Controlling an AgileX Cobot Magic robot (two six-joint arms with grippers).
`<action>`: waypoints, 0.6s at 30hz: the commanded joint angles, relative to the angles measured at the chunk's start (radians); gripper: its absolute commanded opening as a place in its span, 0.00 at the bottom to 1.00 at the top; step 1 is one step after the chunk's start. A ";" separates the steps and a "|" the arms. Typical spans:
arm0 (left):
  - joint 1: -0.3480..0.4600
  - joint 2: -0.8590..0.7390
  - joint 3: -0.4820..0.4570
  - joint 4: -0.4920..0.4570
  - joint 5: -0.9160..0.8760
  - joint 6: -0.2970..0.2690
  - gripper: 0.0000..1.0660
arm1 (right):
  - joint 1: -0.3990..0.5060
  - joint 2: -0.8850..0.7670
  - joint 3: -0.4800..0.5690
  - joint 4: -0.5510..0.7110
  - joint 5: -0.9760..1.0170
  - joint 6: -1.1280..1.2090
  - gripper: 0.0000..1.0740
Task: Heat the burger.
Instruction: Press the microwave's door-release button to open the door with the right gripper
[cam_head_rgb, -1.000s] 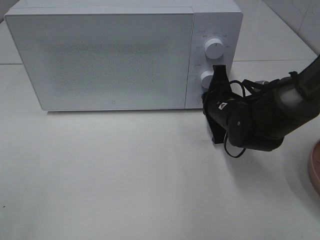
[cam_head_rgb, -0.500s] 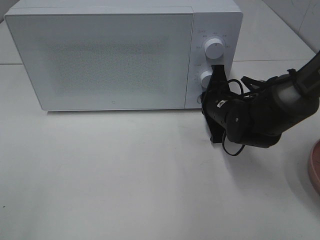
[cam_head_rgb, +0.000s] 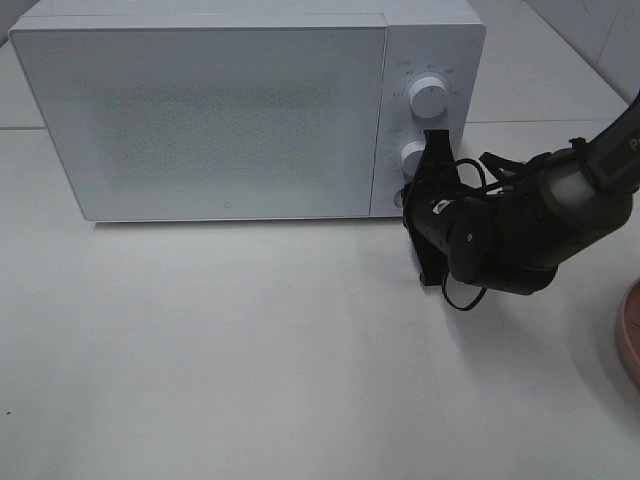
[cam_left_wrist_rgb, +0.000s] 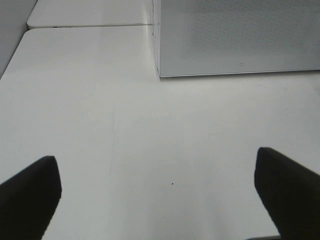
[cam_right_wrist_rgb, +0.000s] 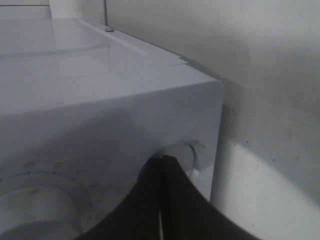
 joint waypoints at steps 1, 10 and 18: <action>-0.005 -0.024 0.003 0.000 -0.003 0.000 0.94 | -0.014 0.009 -0.047 -0.005 -0.110 -0.015 0.00; -0.005 -0.024 0.003 0.000 -0.003 0.000 0.94 | -0.014 0.048 -0.108 -0.003 -0.245 -0.040 0.00; -0.005 -0.024 0.003 0.000 -0.003 0.000 0.94 | -0.027 0.048 -0.158 0.004 -0.264 -0.104 0.00</action>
